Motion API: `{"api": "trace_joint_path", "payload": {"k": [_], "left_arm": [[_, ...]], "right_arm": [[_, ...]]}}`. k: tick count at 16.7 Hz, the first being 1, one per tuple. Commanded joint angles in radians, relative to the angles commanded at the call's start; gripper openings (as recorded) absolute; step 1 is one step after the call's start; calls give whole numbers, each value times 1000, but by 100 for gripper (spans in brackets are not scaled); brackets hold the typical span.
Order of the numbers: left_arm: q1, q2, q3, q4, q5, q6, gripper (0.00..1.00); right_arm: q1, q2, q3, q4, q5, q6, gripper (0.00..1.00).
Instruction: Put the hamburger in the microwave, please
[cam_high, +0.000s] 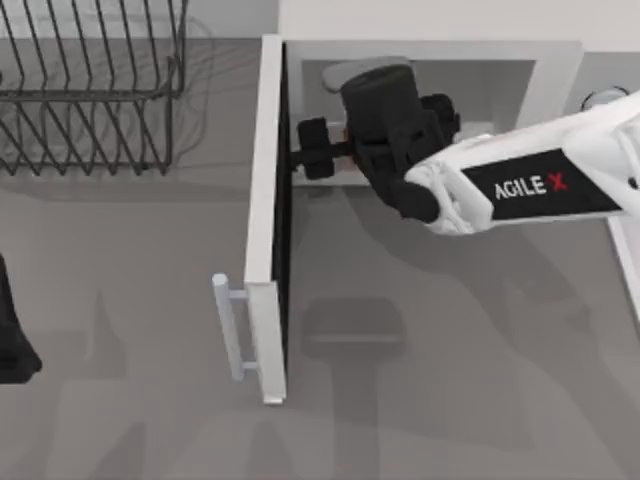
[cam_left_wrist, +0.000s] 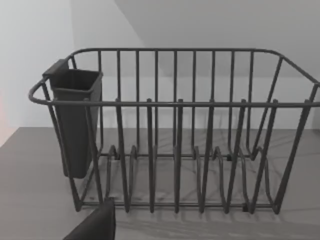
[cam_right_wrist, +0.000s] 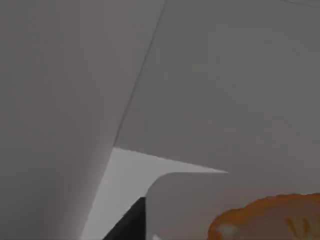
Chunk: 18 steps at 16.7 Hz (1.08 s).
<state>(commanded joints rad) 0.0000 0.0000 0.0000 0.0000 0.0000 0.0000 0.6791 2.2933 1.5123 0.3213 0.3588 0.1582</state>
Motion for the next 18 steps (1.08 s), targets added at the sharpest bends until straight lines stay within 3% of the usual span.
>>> {"api": "trace_joint_path", "payload": {"k": [9,18], "left_arm": [[0,0,0,0,0,0,100],[0,0,0,0,0,0,100]], "right_arm": [[160,-205,-369,122,109,103,100],[177,-287,-619,105,199,185,100]]}}
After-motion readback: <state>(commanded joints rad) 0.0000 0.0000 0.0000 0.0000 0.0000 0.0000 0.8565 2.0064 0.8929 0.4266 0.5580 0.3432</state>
